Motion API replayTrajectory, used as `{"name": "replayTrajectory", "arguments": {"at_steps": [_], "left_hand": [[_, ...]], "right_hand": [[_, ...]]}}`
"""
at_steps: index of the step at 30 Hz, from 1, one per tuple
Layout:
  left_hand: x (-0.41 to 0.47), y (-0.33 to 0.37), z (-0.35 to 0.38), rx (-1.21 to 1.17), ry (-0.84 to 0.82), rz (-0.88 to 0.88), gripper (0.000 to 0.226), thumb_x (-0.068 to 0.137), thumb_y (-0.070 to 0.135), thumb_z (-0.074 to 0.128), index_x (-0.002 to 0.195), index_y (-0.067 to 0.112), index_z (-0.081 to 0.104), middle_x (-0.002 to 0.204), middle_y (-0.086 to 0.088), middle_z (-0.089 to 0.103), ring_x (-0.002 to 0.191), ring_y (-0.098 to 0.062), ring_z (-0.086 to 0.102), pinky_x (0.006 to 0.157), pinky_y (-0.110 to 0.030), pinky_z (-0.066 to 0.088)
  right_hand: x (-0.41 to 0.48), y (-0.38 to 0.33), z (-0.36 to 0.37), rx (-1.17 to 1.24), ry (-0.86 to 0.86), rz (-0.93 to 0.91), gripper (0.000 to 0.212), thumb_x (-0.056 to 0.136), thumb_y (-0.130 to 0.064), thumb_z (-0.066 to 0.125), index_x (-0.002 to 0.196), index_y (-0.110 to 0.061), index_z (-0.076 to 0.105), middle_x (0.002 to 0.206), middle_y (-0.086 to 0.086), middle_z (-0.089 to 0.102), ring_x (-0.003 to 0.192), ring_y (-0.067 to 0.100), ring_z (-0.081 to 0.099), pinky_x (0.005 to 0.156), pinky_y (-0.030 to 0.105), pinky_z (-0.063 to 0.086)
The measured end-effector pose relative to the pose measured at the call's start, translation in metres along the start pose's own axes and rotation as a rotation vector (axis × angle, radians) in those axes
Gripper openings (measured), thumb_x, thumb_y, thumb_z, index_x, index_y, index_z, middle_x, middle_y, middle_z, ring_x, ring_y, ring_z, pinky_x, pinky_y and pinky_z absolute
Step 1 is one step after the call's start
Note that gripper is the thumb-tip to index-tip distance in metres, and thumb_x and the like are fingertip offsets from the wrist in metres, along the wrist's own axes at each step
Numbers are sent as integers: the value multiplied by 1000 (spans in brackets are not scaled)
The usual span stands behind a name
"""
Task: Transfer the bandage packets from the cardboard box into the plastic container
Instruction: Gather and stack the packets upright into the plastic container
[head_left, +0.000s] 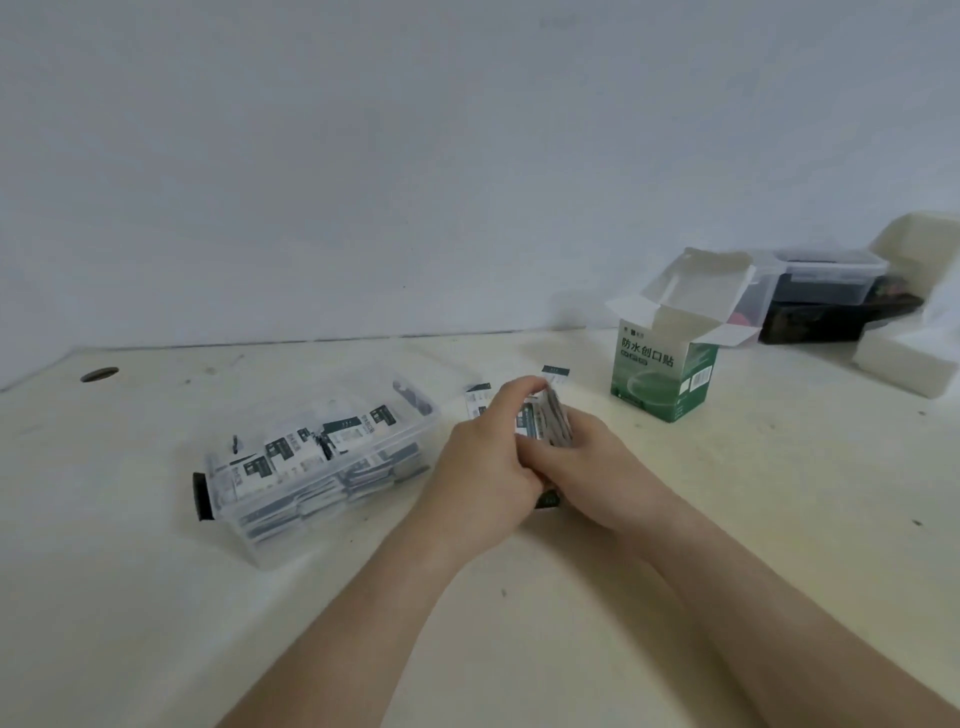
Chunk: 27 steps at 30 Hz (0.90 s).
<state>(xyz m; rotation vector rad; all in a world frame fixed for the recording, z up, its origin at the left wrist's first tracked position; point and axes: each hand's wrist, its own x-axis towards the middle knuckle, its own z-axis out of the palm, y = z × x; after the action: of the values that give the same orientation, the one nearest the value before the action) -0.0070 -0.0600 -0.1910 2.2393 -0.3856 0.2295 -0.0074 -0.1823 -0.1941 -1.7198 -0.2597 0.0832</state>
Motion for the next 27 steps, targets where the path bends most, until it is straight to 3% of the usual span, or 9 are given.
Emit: {"name": "replayTrajectory", "arguments": {"at_steps": [3, 5, 9, 12, 15, 18, 21, 24, 27], "left_hand": [[-3, 3, 4, -147, 19, -31, 75, 73, -2, 62, 129, 44, 43, 72, 8, 59, 55, 0, 53, 55, -11, 42], [-4, 5, 1, -343, 0, -67, 71, 74, -3, 70, 126, 39, 47, 84, 6, 64, 65, -4, 60, 65, -16, 50], [-5, 11, -9, -591, 28, -83, 38, 80, -4, 71, 107, 21, 66, 82, 3, 65, 67, -11, 64, 76, -28, 57], [-2, 11, -13, -652, 122, -138, 26, 84, -1, 68, 104, 17, 68, 74, -2, 66, 59, -11, 64, 74, -31, 59], [-1, 9, -17, -626, 131, -174, 29, 86, -2, 65, 110, 15, 66, 67, -6, 66, 54, -14, 62, 61, -27, 55], [-2, 10, -16, -585, 69, -210, 31, 87, -2, 61, 114, 12, 65, 60, -6, 65, 50, -16, 59, 53, -26, 53], [-3, 13, -11, -547, 54, -205, 35, 87, 2, 64, 120, 11, 62, 56, 0, 64, 46, -14, 57, 51, -26, 52], [-2, 13, -11, -518, 85, -188, 40, 86, 2, 66, 123, 13, 61, 55, 2, 63, 43, -11, 57, 48, -22, 48], [-4, 19, -14, -508, 129, -160, 39, 84, -3, 61, 119, 16, 63, 54, 0, 60, 41, -11, 55, 46, -21, 47]], "right_hand": [[-2, -2, 5, 33, 70, 29, 19, 94, -10, 54, 75, -9, 54, 57, 0, 50, 44, 5, 46, 42, 14, 38], [0, -3, 0, 85, 164, 112, 21, 94, -16, 51, 75, -11, 56, 57, 4, 49, 40, 8, 43, 39, 15, 32], [2, -2, -8, 356, 216, 273, 24, 92, -22, 47, 84, -9, 64, 65, 13, 51, 48, 19, 44, 46, 24, 30], [1, 0, -5, 424, 193, 291, 25, 94, -23, 47, 81, -11, 64, 59, 7, 57, 49, 20, 48, 49, 28, 31], [0, 0, -1, 457, 167, 264, 28, 97, -26, 47, 87, -9, 66, 62, 8, 60, 55, 21, 52, 54, 32, 36], [-1, 3, -2, 386, 68, 202, 46, 100, -43, 43, 95, -4, 68, 66, 10, 63, 63, 25, 59, 64, 38, 46], [-2, 4, -2, 383, -56, 225, 66, 95, -59, 42, 102, 4, 63, 62, 7, 53, 54, 19, 50, 50, 28, 37], [-3, 3, -2, 411, -90, 248, 50, 96, -55, 45, 97, -8, 63, 65, 6, 50, 51, 13, 42, 45, 23, 25], [-3, 1, -1, 467, -73, 240, 45, 98, -50, 43, 88, -10, 59, 66, 7, 52, 50, 15, 44, 44, 23, 28]]}}
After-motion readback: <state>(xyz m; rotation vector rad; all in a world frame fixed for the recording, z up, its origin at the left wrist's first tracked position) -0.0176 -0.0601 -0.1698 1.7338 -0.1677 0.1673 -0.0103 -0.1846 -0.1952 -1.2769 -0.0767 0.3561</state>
